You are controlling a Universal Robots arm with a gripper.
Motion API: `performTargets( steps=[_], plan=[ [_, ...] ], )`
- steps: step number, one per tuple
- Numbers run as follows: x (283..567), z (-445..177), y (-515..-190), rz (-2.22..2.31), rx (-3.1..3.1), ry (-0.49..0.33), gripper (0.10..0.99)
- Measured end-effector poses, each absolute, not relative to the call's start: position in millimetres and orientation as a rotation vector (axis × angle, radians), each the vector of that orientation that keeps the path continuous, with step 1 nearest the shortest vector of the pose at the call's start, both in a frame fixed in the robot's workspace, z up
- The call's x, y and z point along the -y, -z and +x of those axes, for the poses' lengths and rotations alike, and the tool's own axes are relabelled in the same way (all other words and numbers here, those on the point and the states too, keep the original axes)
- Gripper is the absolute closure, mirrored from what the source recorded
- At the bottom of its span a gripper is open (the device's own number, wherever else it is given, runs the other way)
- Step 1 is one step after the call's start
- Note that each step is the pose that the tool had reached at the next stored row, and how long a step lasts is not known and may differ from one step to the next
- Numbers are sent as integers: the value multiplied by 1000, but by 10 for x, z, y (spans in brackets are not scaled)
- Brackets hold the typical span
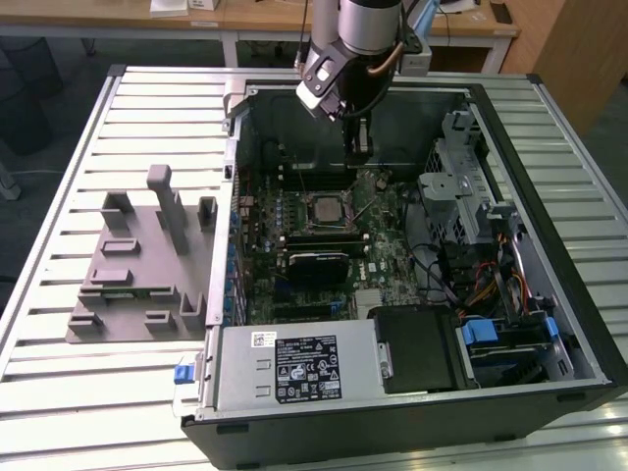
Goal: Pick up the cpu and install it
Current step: 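Close the cpu cover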
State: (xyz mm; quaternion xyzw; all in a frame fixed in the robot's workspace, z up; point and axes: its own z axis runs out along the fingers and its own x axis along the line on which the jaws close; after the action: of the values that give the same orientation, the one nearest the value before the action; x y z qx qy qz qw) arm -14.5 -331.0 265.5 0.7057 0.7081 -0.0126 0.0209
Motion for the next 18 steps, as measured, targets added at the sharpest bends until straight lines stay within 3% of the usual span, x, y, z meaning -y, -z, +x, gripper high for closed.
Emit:
performTargets(
  steps=[18],
  plan=[
    [3310, 152, -2655, 2188, -2195, 39, 980]
  ],
)
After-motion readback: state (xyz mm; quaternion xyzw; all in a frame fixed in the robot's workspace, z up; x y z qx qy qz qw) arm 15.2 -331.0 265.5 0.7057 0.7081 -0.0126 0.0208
